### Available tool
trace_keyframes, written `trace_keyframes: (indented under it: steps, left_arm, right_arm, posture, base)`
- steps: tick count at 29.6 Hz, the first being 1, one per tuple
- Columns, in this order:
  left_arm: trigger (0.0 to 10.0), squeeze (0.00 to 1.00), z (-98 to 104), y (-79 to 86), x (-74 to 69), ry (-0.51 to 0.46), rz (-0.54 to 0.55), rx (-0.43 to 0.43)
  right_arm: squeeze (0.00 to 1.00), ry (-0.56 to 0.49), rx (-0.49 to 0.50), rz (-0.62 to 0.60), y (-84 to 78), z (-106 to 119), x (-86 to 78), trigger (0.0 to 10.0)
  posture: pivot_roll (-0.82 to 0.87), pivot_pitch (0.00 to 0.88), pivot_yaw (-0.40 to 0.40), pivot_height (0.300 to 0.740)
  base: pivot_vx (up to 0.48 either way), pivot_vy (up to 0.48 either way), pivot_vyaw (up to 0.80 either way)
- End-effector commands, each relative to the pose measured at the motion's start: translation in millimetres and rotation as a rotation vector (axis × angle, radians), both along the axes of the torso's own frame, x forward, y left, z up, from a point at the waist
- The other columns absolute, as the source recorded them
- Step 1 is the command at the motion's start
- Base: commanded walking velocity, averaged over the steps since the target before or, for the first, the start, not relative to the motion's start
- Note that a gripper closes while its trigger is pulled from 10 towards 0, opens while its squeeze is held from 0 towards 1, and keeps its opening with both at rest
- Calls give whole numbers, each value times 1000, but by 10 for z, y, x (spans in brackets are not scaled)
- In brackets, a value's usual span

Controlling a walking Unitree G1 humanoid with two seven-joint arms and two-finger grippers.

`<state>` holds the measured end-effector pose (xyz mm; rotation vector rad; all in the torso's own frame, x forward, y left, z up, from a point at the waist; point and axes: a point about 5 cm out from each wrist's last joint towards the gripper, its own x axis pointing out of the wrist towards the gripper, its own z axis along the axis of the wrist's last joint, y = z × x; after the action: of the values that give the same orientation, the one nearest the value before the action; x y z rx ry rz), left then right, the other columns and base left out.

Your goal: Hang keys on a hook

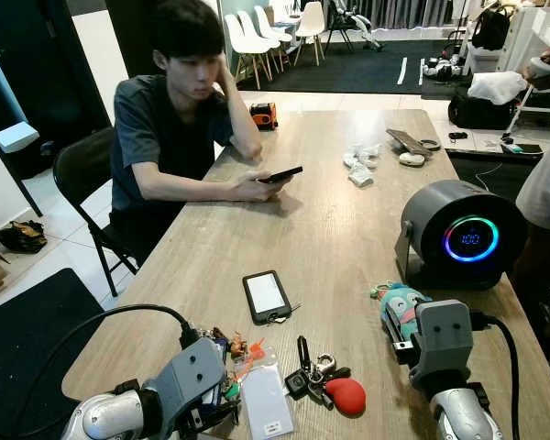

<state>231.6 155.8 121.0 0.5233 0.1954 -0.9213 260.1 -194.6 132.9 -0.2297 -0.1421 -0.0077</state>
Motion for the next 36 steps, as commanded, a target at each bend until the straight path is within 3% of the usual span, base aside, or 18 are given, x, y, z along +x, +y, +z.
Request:
trace_keyframes:
  steps: [1,6,10,12,13,16,17,20,22,29,32,33,34,35,36]
  left_arm:
    - [8784,0,-37,-18,-12,9,17,7]
    - [9176,0,-13,-134,73,-29,76,-39]
    - [7647,0,-73,-140,106,-35,90,-10]
    - [7647,0,-78,-136,109,-35,91,-7]
    - [6784,0,-82,-133,112,-33,92,-6]
    - [6353,0,-95,-123,122,-33,97,-1]
    - [4627,0,-114,-111,130,-34,103,9]
    - [3765,0,-122,-100,134,-35,109,15]
    - [2118,0,-126,-77,132,-36,115,23]
    - [431,0,-84,0,114,-36,121,13]
    - [667,0,-17,13,111,-39,122,-28]
    - [1333,0,28,12,109,-45,118,-51]
    - [1333,0,28,12,109,-45,118,-51]
    - [10000,0,89,3,102,-43,109,-90]
    - [10000,0,167,-10,94,-38,101,-138]
  right_arm:
    - [0,29,6,2,8,-85,-19,10000]
    - [0,30,6,5,14,-90,-14,10000]
    - [0,28,4,3,3,-82,-14,10000]
    - [0,28,3,2,0,-81,-15,10000]
    - [0,28,3,1,-5,-81,-16,10000]
    - [0,28,1,-1,-9,-81,-17,10000]
    - [0,27,2,-1,-6,-82,-16,10000]
    - [0,27,3,-2,-5,-82,-15,10000]
    - [0,26,3,-2,-5,-83,-13,10000]
    - [0,26,3,-2,-10,-84,-11,10000]
    - [0,27,3,-2,-9,-87,-13,10000]
    - [0,27,4,-1,-4,-85,-13,10000]
    - [0,27,4,-1,-4,-85,-13,10000]
    - [0,27,4,0,-1,-83,-13,10000]
    - [0,27,4,1,0,-82,-12,10000]
  posture:
    - [-18,135,96,740]
    - [-20,132,97,740]
    - [-29,129,96,740]
    - [-29,129,96,740]
    - [-30,129,97,740]
    - [-31,128,98,740]
    - [-31,127,99,740]
    - [-31,126,99,740]
    - [-30,125,99,740]
    - [-26,127,98,740]
    - [-24,128,97,740]
    - [-23,129,97,740]
    - [-23,129,97,740]
    - [-23,129,96,740]
    - [-22,129,95,740]
  base:
    - [0,0,0]
    - [0,0,0]
    - [0,0,0]
    - [0,0,0]
    - [0,0,0]
    - [0,0,0]
    - [0,0,0]
    - [0,0,0]
    - [0,0,0]
    - [0,0,0]
    - [0,0,0]
    - [0,0,0]
    - [0,0,0]
    - [0,0,0]
    - [0,0,0]
